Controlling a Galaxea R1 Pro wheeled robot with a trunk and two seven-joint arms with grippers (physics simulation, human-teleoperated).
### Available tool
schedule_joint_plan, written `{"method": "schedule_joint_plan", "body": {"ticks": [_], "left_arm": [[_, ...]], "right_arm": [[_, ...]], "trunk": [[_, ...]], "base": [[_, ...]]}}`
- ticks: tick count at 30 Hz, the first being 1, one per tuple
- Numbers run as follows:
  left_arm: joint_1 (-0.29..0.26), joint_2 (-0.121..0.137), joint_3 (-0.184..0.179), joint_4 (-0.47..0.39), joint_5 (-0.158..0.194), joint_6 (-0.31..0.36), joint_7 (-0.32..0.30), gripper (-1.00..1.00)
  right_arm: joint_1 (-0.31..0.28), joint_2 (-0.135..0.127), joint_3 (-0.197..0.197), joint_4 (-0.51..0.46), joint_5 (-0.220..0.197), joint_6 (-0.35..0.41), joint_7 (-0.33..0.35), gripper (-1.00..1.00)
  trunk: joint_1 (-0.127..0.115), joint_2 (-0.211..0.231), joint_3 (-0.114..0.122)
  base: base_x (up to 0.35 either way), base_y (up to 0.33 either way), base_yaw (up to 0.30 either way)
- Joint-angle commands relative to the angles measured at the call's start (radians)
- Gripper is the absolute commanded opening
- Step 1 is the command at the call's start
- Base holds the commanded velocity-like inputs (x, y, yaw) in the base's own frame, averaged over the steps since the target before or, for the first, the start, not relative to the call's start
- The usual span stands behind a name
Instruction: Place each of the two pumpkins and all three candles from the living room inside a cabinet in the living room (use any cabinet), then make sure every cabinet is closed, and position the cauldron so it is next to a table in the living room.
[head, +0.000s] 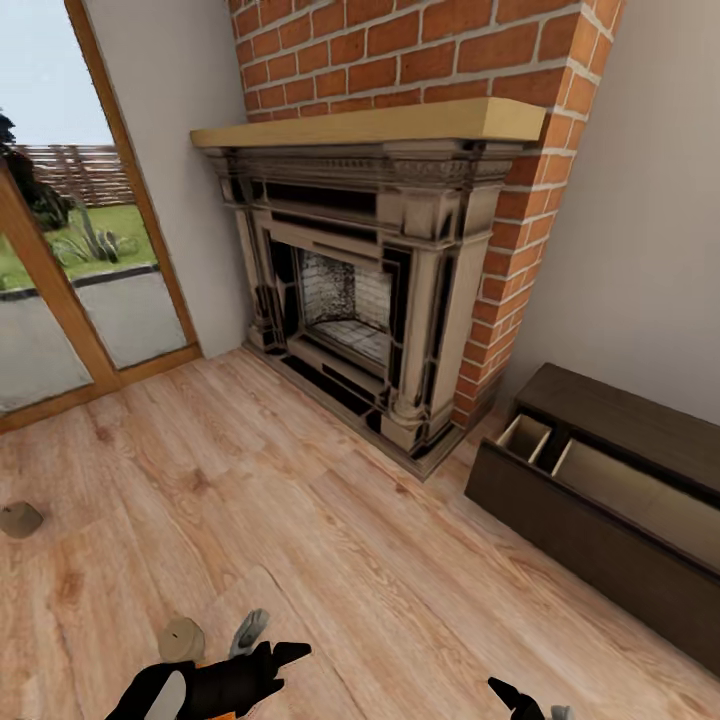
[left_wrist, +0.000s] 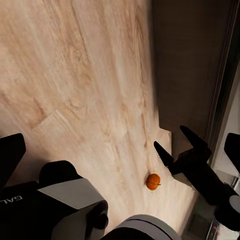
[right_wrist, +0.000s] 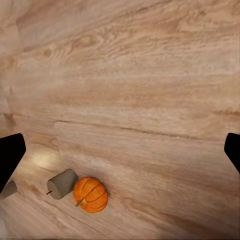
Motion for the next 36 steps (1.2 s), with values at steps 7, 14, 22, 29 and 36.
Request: {"method": "schedule_joint_plan", "body": {"ticks": [7, 14, 22, 29, 36], "left_arm": [[-0.001, 0.000, 0.002, 0.001, 0.001, 0.004, -0.001, 1.00], [-0.001, 0.000, 0.002, 0.001, 0.001, 0.004, -0.001, 1.00], [-0.001, -0.001, 0.002, 0.001, 0.001, 0.004, -0.001, 1.00], [-0.001, -0.001, 0.001, 0.001, 0.001, 0.004, 0.000, 1.00], [-0.001, -0.001, 0.002, 0.001, 0.001, 0.004, 0.000, 1.00]], "right_arm": [[0.000, 0.000, -0.001, -0.001, -0.008, 0.008, 0.003, 1.00], [0.000, -0.001, -0.001, 0.000, -0.010, 0.009, 0.003, 1.00], [0.000, -0.002, -0.001, 0.000, -0.009, 0.008, 0.003, 1.00], [0.000, -0.002, -0.001, 0.001, -0.009, 0.007, 0.003, 1.00], [0.000, -0.002, -0.001, -0.002, -0.010, 0.002, 0.004, 1.00]], "trunk": [[0.000, 0.000, 0.005], [0.000, 0.000, 0.010], [0.000, 0.000, 0.011], [0.000, 0.000, 0.013], [0.000, 0.000, 0.013]], "base": [[0.256, 0.169, 0.253], [0.233, 0.085, 0.205], [0.146, 0.190, 0.079], [0.069, 0.119, 0.142], [0.042, 0.012, 0.010]]}}
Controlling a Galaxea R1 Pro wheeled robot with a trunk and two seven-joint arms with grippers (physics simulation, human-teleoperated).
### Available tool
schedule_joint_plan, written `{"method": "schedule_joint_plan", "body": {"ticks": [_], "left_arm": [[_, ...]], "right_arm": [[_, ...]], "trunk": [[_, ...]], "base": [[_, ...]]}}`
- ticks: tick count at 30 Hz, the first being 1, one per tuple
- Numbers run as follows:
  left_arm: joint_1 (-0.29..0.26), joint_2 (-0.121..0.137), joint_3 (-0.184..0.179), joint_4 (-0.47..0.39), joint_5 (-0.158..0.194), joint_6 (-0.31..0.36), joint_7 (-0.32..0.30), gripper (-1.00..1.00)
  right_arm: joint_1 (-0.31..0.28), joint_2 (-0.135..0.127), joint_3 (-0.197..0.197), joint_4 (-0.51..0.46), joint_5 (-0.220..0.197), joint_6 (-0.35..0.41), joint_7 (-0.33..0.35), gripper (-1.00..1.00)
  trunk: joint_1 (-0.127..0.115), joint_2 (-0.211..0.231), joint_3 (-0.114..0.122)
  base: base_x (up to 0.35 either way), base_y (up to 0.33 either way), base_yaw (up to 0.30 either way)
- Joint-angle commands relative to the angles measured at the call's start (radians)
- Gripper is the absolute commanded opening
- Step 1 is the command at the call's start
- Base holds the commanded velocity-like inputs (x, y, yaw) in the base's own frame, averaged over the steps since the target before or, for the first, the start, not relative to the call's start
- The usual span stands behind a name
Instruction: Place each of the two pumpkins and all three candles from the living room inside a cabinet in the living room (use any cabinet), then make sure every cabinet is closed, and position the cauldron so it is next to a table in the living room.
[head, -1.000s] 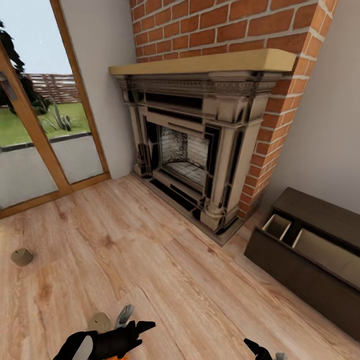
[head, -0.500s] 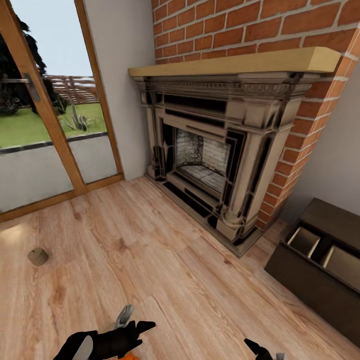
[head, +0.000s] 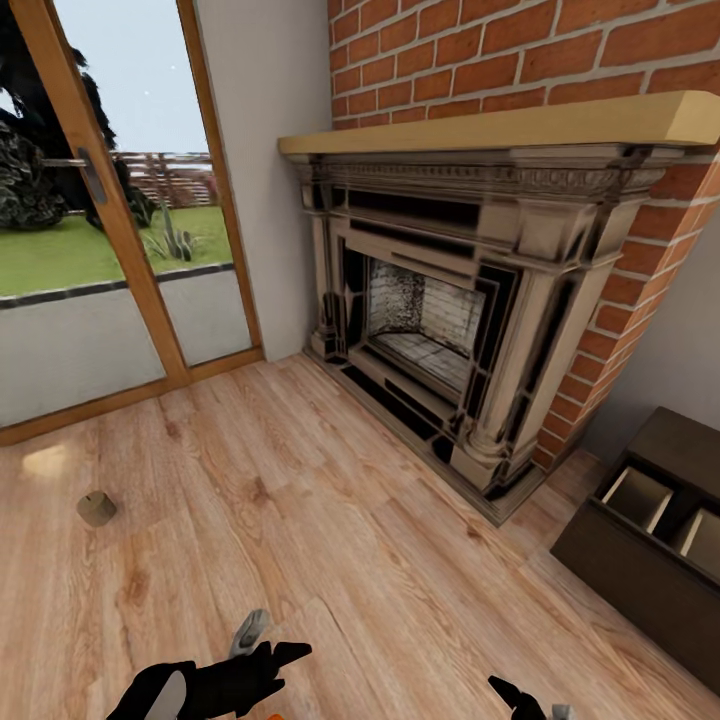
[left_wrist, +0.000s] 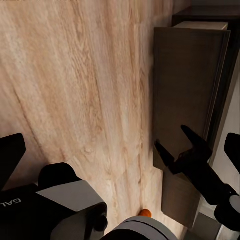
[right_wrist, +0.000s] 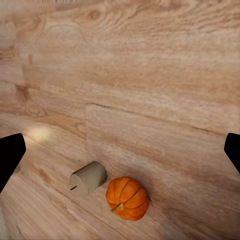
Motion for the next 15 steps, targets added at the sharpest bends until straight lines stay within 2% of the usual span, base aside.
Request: {"method": "schedule_joint_plan", "body": {"ticks": [1, 5, 8, 11, 13, 15], "left_arm": [[0.000, 0.000, 0.002, 0.000, 0.000, 0.006, -0.002, 1.00], [-0.001, -0.003, -0.002, -0.001, -0.001, 0.004, 0.002, 1.00], [-0.019, 0.000, -0.001, -0.021, -0.016, 0.003, 0.025, 1.00], [-0.047, 0.005, 0.000, -0.033, -0.024, 0.004, 0.064, 1.00], [-0.085, 0.009, 0.002, -0.041, -0.029, 0.005, 0.139, 1.00], [-0.105, 0.010, 0.004, -0.047, -0.029, 0.005, 0.192, 1.00]], "right_arm": [[0.000, 0.000, -0.001, -0.004, -0.008, 0.004, 0.005, 1.00], [-0.002, -0.001, -0.001, -0.014, -0.009, 0.017, -0.010, 1.00], [-0.035, -0.007, 0.000, -0.085, 0.042, 0.069, -0.204, 1.00], [-0.066, -0.007, 0.001, -0.158, 0.087, 0.076, -0.337, 1.00], [-0.100, -0.005, 0.002, -0.258, 0.157, 0.078, -0.506, 1.00], [-0.122, -0.003, 0.002, -0.325, 0.193, 0.078, -0.586, 1.00]], "trunk": [[0.000, 0.000, -0.001], [0.000, 0.000, -0.001], [0.000, 0.000, -0.001], [0.000, 0.000, -0.001], [0.000, 0.000, -0.001], [0.000, 0.000, -0.001]], "base": [[0.008, 0.002, 0.001], [0.003, 0.001, 0.000], [0.000, 0.000, 0.000], [0.000, 0.000, 0.000], [0.000, 0.000, 0.000], [0.000, 0.000, 0.000]]}}
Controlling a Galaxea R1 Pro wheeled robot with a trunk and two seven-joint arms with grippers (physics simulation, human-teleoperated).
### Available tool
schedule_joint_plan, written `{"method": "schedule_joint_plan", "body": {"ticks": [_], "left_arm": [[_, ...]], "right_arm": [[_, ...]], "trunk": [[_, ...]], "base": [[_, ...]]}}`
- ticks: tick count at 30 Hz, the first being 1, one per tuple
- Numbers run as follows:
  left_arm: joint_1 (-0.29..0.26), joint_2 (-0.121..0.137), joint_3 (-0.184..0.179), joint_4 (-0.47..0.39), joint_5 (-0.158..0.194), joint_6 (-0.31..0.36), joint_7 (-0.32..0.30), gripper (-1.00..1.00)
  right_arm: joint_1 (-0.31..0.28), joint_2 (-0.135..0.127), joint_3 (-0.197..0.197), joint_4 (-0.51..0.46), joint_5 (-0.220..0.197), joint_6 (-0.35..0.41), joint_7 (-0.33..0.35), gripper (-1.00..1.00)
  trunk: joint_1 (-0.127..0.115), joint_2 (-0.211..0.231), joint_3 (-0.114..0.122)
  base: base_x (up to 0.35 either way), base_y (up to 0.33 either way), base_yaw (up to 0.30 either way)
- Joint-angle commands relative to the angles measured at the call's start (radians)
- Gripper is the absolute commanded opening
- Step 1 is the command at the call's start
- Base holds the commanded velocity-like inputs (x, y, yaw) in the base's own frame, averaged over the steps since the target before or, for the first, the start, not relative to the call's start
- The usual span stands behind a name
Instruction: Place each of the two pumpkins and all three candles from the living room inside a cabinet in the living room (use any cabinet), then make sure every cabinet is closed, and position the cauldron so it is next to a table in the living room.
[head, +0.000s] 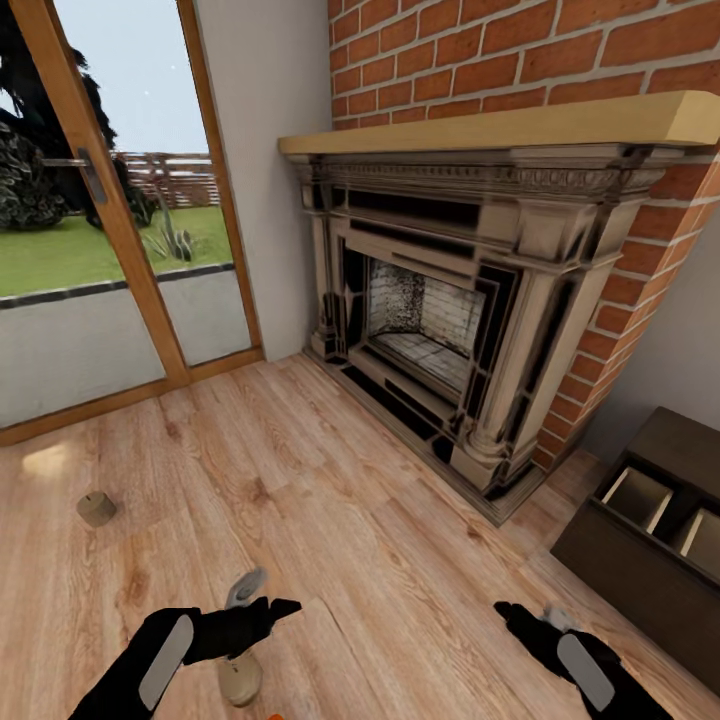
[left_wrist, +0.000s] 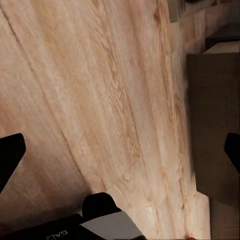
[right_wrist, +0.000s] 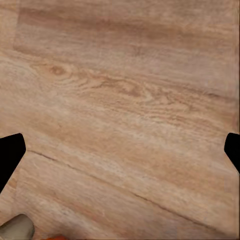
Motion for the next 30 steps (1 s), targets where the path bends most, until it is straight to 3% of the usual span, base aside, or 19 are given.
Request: {"method": "schedule_joint_plan", "body": {"ticks": [1, 5, 10, 12, 16, 20, 23, 30], "left_arm": [[-0.007, 0.000, 0.003, -0.002, 0.000, 0.006, 0.014, 1.00], [-0.032, 0.002, 0.003, -0.006, 0.000, -0.028, 0.068, 1.00], [-0.037, 0.008, 0.005, -0.006, 0.005, -0.039, 0.076, 1.00], [-0.037, 0.031, 0.013, -0.006, 0.010, -0.037, 0.069, 1.00], [-0.038, 0.053, 0.018, -0.008, 0.015, -0.034, 0.048, 1.00], [-0.038, 0.071, 0.020, -0.009, 0.016, -0.034, 0.016, 1.00], [-0.038, 0.092, 0.023, -0.009, 0.017, -0.032, 0.006, 1.00], [-0.038, 0.109, 0.080, -0.013, 0.018, -0.027, 0.003, 1.00]], "right_arm": [[-0.006, 0.000, 0.000, -0.024, 0.002, 0.005, -0.026, 1.00], [-0.037, 0.001, -0.001, -0.147, 0.028, 0.012, -0.089, 1.00], [-0.047, 0.001, -0.001, -0.225, 0.023, 0.028, -0.092, 1.00], [-0.048, 0.002, 0.000, -0.271, 0.020, 0.051, -0.079, 1.00], [-0.048, 0.006, 0.004, -0.346, 0.021, 0.076, -0.069, 1.00], [-0.048, 0.016, 0.012, -0.370, 0.026, 0.092, -0.066, 1.00], [-0.048, 0.018, 0.024, -0.385, 0.022, 0.145, -0.064, 1.00], [-0.048, 0.020, 0.030, -0.394, 0.019, 0.188, -0.016, 1.00]], "trunk": [[0.000, 0.000, -0.001], [0.000, 0.000, -0.001], [0.000, 0.000, -0.001], [0.000, 0.000, -0.001], [0.000, 0.000, -0.001], [0.000, 0.000, -0.001], [0.000, 0.000, -0.001], [0.000, 0.000, -0.001]], "base": [[0.000, 0.000, 0.000], [0.000, 0.000, 0.000], [0.000, 0.000, 0.000], [0.000, 0.000, 0.000], [0.000, 0.000, 0.000], [0.000, 0.000, 0.000], [0.000, 0.000, 0.000], [0.000, 0.000, 0.000]]}}
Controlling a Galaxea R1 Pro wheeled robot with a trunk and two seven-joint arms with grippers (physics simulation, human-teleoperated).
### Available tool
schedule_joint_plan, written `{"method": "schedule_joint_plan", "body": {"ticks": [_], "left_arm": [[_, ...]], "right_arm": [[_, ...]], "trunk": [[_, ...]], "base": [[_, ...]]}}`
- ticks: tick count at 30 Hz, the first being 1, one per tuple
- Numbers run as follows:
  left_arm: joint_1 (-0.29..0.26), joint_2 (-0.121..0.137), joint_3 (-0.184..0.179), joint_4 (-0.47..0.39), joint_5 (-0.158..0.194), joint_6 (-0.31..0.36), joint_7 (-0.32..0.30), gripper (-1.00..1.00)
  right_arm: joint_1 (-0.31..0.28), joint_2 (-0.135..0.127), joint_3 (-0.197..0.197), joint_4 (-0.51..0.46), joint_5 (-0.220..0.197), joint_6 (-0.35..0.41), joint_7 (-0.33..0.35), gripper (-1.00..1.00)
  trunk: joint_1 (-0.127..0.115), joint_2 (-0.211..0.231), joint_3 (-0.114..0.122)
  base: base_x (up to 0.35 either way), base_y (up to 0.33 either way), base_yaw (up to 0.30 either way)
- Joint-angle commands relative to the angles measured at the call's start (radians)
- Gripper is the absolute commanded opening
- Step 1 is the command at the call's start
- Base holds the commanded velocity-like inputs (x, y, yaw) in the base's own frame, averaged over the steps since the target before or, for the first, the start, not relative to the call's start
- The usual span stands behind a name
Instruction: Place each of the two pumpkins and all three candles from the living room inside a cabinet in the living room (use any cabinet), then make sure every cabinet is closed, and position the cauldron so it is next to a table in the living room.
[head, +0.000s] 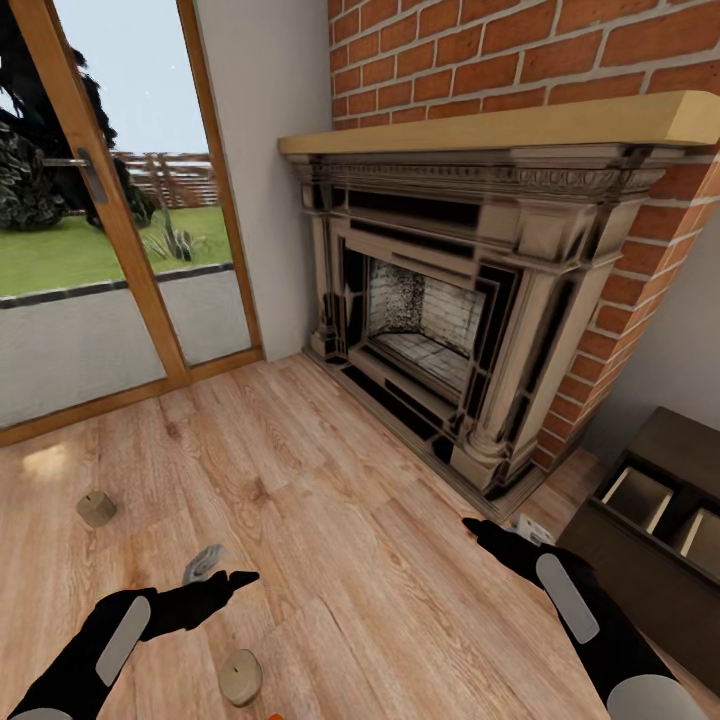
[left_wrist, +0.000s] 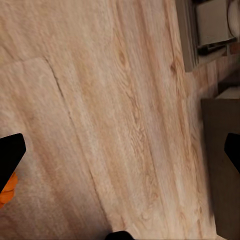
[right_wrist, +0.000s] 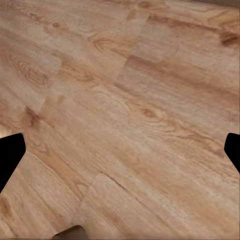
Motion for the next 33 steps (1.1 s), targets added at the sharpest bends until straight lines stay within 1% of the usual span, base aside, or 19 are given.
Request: {"method": "schedule_joint_plan", "body": {"ticks": [1, 8, 11, 16, 19, 21, 24, 27, 29, 32, 33], "left_arm": [[-0.001, 0.001, 0.007, 0.000, 0.001, 0.009, -0.002, 1.00], [-0.001, 0.001, 0.014, 0.001, 0.001, 0.014, -0.003, 1.00], [-0.001, 0.000, 0.015, 0.006, 0.002, 0.014, -0.003, 1.00], [-0.001, 0.000, 0.016, 0.010, 0.004, 0.014, -0.002, 1.00], [-0.001, -0.001, 0.016, 0.011, 0.005, 0.014, -0.002, 1.00], [0.011, 0.010, 0.025, 0.023, 0.016, 0.002, -0.013, 1.00], [0.017, 0.008, 0.026, 0.040, 0.018, -0.015, -0.030, 1.00], [0.021, -0.003, 0.031, 0.045, 0.027, -0.032, -0.044, 1.00], [0.023, -0.009, 0.037, 0.034, 0.039, -0.020, -0.033, 1.00], [0.024, -0.011, 0.038, 0.017, 0.056, -0.003, -0.016, 1.00], [0.024, -0.011, 0.039, 0.011, 0.062, 0.002, -0.010, 1.00]], "right_arm": [[0.000, -0.001, 0.003, -0.002, -0.008, 0.004, 0.012, 1.00], [0.000, -0.002, 0.005, -0.018, -0.007, 0.024, 0.059, 1.00], [0.000, -0.004, 0.006, -0.058, -0.007, 0.027, 0.073, 1.00], [0.000, -0.004, 0.007, -0.122, -0.005, 0.030, 0.078, 1.00], [0.000, -0.003, 0.007, -0.135, -0.003, 0.034, 0.078, 1.00], [-0.001, 0.009, 0.019, -0.146, -0.015, 0.045, 0.090, 1.00], [-0.001, 0.026, 0.036, -0.163, -0.017, 0.062, 0.107, 1.00], [-0.002, 0.043, 0.053, -0.172, -0.020, 0.062, 0.124, 1.00], [-0.002, 0.054, 0.064, -0.160, -0.021, 0.051, 0.135, 1.00], [-0.002, 0.060, 0.081, -0.144, -0.022, 0.034, 0.152, 1.00], [-0.002, 0.061, 0.087, -0.140, -0.022, 0.028, 0.157, 1.00]], "trunk": [[0.000, 0.000, -0.001], [0.000, 0.000, -0.001], [0.011, -0.021, -0.010], [0.031, -0.056, -0.026], [0.042, -0.077, -0.035], [0.042, -0.077, -0.035], [0.042, -0.077, -0.035], [0.042, -0.077, -0.035], [0.042, -0.077, -0.035], [0.042, -0.077, -0.035], [0.046, -0.084, -0.038]], "base": [[0.000, 0.000, 0.000], [0.000, 0.000, 0.000], [0.000, 0.000, 0.000], [0.000, 0.000, 0.000], [0.000, 0.000, 0.000], [0.000, 0.000, 0.000], [0.000, 0.000, 0.000], [0.000, 0.000, 0.000], [0.000, 0.000, 0.000], [0.000, 0.000, 0.000], [0.000, 0.000, 0.000]]}}
